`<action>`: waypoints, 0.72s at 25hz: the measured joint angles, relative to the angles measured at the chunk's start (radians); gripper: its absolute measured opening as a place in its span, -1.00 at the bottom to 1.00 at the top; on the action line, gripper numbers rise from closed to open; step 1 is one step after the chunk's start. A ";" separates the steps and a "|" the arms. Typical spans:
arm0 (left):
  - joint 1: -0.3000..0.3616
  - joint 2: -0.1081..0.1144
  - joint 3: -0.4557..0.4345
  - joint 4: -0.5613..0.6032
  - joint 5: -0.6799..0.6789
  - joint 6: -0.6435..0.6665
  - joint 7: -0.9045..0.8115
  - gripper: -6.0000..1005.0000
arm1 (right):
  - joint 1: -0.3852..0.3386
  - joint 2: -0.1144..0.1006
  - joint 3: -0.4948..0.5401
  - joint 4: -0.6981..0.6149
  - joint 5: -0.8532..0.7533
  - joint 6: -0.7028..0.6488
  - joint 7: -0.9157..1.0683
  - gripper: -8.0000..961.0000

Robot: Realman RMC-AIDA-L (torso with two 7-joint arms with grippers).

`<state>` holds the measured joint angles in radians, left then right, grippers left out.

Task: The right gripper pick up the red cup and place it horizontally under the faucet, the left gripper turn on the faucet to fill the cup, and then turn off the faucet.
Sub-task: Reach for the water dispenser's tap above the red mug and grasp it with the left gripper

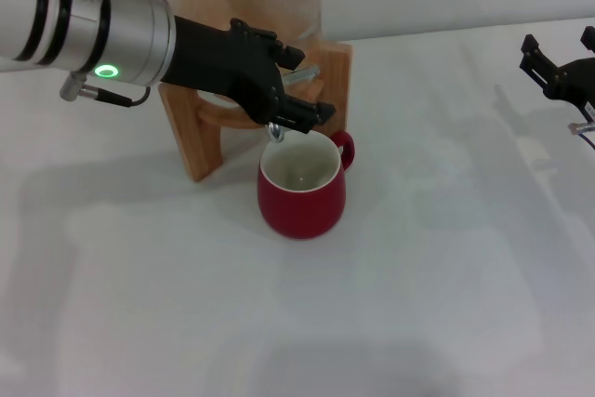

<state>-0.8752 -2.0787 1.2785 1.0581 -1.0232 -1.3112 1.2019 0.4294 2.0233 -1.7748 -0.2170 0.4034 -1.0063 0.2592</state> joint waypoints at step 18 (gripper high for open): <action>-0.021 -0.001 0.014 0.006 0.005 -0.003 -0.001 0.65 | 0.000 -0.002 -0.006 -0.002 0.000 -0.007 0.001 0.82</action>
<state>-0.8960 -2.0801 1.2925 1.0641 -1.0182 -1.3146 1.2005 0.4291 2.0218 -1.7810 -0.2191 0.4035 -1.0134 0.2600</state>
